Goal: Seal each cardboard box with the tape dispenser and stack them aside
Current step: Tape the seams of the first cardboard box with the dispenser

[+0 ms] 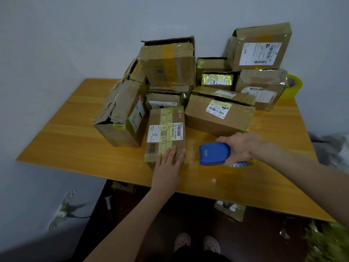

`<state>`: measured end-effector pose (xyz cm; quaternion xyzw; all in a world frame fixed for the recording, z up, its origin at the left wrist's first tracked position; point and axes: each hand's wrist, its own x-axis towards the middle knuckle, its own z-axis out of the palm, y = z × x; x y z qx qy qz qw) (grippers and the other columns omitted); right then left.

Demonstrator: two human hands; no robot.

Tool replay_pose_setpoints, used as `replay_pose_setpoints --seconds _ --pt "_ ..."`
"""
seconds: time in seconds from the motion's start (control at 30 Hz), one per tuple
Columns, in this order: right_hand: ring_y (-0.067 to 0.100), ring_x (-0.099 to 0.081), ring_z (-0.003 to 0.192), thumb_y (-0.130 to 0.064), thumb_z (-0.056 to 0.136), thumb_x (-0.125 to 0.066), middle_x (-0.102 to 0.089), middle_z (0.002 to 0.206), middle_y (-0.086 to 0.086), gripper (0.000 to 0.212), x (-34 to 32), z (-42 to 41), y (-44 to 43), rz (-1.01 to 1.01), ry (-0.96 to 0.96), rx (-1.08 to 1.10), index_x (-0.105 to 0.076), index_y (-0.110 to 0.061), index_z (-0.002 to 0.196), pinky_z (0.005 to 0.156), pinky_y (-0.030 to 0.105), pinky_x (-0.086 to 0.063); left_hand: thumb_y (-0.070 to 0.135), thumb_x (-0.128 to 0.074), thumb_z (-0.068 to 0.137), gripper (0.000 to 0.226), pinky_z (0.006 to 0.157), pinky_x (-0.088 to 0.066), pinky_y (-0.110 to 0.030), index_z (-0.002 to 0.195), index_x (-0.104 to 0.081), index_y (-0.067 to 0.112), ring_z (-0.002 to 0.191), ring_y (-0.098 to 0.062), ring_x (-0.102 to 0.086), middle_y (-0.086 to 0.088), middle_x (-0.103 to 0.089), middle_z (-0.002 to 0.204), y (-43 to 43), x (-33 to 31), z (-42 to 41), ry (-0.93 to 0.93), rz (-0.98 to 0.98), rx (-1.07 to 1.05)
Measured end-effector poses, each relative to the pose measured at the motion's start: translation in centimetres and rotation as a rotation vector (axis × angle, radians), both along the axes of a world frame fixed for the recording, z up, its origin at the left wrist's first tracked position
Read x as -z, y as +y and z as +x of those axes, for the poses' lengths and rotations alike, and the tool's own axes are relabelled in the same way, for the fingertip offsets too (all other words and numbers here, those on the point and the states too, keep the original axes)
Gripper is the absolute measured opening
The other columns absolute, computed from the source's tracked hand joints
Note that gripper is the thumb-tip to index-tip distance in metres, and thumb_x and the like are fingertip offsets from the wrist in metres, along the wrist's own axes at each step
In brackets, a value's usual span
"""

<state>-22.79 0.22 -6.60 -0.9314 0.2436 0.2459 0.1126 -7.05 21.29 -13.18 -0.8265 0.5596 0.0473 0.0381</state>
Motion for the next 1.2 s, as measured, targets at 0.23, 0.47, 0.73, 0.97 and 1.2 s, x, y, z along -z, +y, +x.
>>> replay_pose_setpoints --seconds 0.23,0.47,0.73,0.97,1.2 --pt "0.015 -0.054 0.079 -0.06 0.072 -0.061 -0.053 0.085 -0.015 0.057 0.1 2.9 1.7 -0.096 0.034 -0.044 -0.045 -0.042 0.124 0.055 0.026 -0.04 0.026 -0.047 0.095 0.084 0.119 0.0 -0.047 0.148 0.017 0.035 0.147 -0.026 0.005 -0.007 0.005 0.16 -0.2 0.1 -0.3 -0.014 -0.003 -0.003" --pt "0.017 -0.055 0.087 -0.06 0.067 -0.064 -0.056 0.095 -0.01 0.063 0.2 5.7 2.1 -0.063 0.068 -0.062 -0.048 -0.04 0.125 0.058 0.027 -0.042 0.028 -0.049 0.094 0.084 0.119 -0.002 -0.047 0.149 0.014 0.036 0.147 -0.025 0.003 -0.008 0.003 0.16 -0.1 0.4 -0.1 -0.002 -0.029 0.002" --pt "0.019 -0.059 0.095 -0.062 0.067 -0.064 -0.06 0.108 -0.006 0.072 0.2 6.7 2.5 -0.079 0.164 0.017 -0.051 -0.031 0.131 0.067 0.03 -0.047 0.025 -0.046 0.095 0.08 0.118 -0.002 -0.046 0.15 0.011 0.036 0.147 -0.025 0.002 -0.006 0.001 0.16 0.1 0.4 -0.1 0.018 -0.044 0.007" --pt "0.016 -0.058 0.083 -0.056 0.068 -0.065 -0.06 0.098 -0.009 0.066 -1.5 3.9 -0.3 0.018 0.006 0.239 -0.049 -0.033 0.127 0.062 0.029 -0.046 0.031 -0.049 0.093 0.085 0.117 0.001 -0.046 0.149 0.015 0.035 0.147 -0.025 0.003 -0.005 0.003 0.16 0.0 0.4 -0.1 -0.005 -0.037 0.001" --pt "0.021 -0.061 0.078 -0.035 0.071 -0.08 -0.067 0.101 0.013 0.047 1.9 -2.2 -1.2 0.568 -0.422 0.913 -0.066 -0.006 0.105 0.07 0.036 -0.05 0.045 -0.049 0.087 0.088 0.117 -0.017 -0.044 0.152 0.003 0.017 0.144 -0.023 -0.015 -0.004 -0.011 0.158 -1.0 0.3 -0.7 -0.06 -0.051 -0.071"
